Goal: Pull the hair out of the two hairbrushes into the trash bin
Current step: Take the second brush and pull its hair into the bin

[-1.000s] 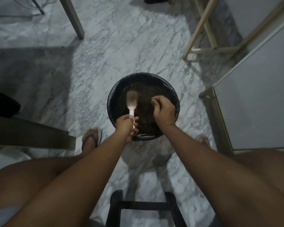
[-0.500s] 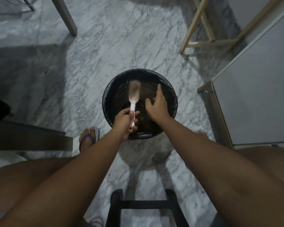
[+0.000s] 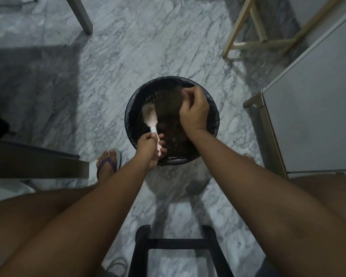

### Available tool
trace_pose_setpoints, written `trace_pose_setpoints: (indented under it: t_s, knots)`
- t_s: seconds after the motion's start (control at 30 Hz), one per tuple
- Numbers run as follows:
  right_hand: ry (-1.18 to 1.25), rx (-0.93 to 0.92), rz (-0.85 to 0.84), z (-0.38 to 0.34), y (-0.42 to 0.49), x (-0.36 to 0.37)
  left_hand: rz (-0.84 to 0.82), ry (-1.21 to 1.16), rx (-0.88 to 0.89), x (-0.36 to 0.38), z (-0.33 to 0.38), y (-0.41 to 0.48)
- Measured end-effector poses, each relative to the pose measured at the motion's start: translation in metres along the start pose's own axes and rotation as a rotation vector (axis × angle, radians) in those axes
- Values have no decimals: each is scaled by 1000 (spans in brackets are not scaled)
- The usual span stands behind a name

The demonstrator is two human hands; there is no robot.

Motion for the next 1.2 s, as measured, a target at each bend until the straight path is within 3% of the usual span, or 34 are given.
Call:
trace_pose_setpoints:
  t_s: [0.13, 0.2, 0.27, 0.37, 0.43, 0.57, 0.63, 0.87, 1.2]
  knots:
    - [82, 98, 199, -12, 11, -7, 13, 41, 24, -8, 4, 1]
    - [35, 180, 169, -2, 10, -9, -9, 21, 26, -10, 8, -2]
    - [-105, 344, -110, 17, 6, -10, -32, 6, 38, -10, 12, -5]
    - [-621, 478, -857, 41, -9, -8, -83, 7, 58, -9, 18, -9]
    - [-705, 454, -1029, 44, -17, -4, -108, 13, 64, -8, 19, -11]
    - [-293, 229, -741, 22, -18, 3, -140, 29, 55, -9, 17, -12]
    - [-202, 138, -654, 12, -15, 8, -167, 49, 52, -9, 16, -13]
    - [-117, 117, -494, 7, -15, 16, -205, 67, 38, -6, 13, -16]
    - [-54, -174, -160, -12, 15, 4, -113, -3, 39, -1, 9, -8]
Point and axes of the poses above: each hand's wrist, its own y-axis towards the middle knuckle, its own x-axis out of the palm, z = x × y, the point moved 1 cm from there along y, towards the middle knuckle, and after that the axes turned 9 degrees about -y, right-handed, at the moved point
